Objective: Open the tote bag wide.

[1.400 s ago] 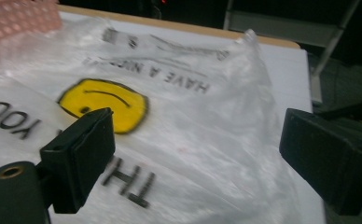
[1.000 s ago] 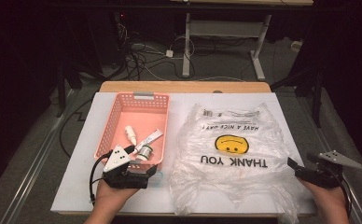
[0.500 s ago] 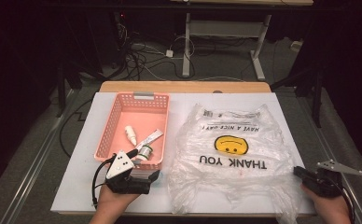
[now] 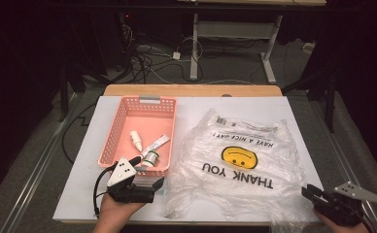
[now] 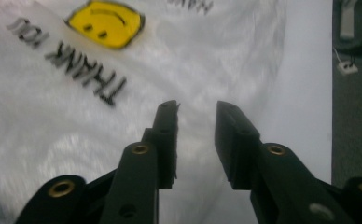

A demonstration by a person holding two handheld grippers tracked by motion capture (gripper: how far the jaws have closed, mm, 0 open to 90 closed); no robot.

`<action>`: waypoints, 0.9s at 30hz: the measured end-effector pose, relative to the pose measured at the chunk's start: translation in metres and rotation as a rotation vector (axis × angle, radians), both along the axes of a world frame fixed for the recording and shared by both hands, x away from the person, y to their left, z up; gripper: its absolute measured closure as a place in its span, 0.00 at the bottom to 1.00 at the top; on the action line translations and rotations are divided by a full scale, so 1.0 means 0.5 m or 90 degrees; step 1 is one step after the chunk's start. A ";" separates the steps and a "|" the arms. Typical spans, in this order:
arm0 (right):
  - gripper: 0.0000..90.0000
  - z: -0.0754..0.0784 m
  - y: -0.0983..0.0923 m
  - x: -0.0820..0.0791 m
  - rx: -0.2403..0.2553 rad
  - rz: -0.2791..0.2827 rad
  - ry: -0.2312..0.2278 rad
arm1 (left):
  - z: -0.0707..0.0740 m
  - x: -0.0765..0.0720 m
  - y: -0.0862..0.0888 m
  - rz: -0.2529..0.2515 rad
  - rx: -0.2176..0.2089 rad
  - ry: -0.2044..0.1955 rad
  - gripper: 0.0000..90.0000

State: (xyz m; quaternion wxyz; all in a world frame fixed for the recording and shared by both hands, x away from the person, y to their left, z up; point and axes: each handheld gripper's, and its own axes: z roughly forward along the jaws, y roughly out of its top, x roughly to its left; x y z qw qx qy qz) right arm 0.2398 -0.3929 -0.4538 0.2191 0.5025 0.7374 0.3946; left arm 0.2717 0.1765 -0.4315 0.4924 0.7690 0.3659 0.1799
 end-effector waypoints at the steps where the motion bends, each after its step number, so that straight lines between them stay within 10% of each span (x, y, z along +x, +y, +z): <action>1: 0.75 0.009 0.002 0.011 0.001 0.005 -0.011 | 0.002 -0.001 -0.001 -0.002 0.010 0.010 0.00; 15: 0.60 0.092 0.038 0.322 -0.022 -0.011 -0.069 | 0.010 -0.003 -0.002 -0.022 -0.002 0.000 0.00; 24: 0.36 0.044 0.032 0.488 -0.021 -0.044 0.018 | 0.008 -0.001 -0.002 -0.025 0.000 0.002 0.00; 27: 0.44 0.015 0.040 0.512 -0.043 -0.015 0.060 | 0.005 -0.001 -0.003 -0.027 0.000 0.007 0.00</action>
